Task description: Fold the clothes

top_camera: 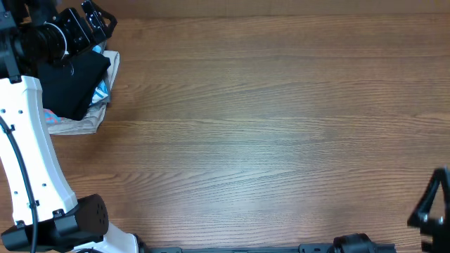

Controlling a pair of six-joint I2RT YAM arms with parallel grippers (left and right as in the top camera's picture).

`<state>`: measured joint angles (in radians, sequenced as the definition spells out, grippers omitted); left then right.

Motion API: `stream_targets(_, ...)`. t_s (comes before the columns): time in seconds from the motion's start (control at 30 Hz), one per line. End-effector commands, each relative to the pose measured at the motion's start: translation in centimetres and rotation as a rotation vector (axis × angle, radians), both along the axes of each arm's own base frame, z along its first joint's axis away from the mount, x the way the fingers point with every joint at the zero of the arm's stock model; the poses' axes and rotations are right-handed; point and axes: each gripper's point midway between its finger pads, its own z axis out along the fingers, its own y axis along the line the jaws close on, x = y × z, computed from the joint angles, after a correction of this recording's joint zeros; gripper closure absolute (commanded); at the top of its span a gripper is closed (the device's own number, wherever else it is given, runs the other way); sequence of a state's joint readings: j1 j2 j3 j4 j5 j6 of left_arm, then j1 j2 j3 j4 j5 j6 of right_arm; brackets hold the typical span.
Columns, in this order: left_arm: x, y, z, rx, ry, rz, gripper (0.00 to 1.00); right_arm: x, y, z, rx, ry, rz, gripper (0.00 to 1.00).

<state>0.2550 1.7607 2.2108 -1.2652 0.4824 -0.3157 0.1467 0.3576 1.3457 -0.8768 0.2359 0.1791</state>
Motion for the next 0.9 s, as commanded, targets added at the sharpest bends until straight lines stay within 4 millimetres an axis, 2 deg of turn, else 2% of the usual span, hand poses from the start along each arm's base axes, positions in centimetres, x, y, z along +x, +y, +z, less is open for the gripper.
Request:
stream_targets(0.0,-0.2,0.0,0.2,0.002,-0.003,0.003,0.0,-1.6,-0.3,-0.9,0.01,0.004,0.002,0.0)
stream_targets(0.23,-0.2,0.0,0.1,0.002,-0.002,0.003,0.0,-2.1,-0.1,-4.2,-0.007,0.103,0.006,0.0)
stream_targets(0.4,-0.2,0.0,0.2,0.002,-0.003,0.003,0.0,-2.1,0.5,-5.7,-0.012,0.112,0.025,0.0)
stream_targets(0.53,-0.2,0.0,0.1,0.002,-0.002,0.003,0.0,-1.9,0.7,-7.6,-0.003,0.075,0.03,0.0)
stream_targets(0.7,-0.2,0.0,0.2,0.002,-0.003,0.003,0.0,-0.2,0.8,-9.7,0.026,0.046,0.033,0.0)
stream_targets(0.87,-0.2,0.0,0.2,0.002,-0.003,0.003,0.0,2.4,1.1,-12.6,0.093,0.063,0.04,0.0)
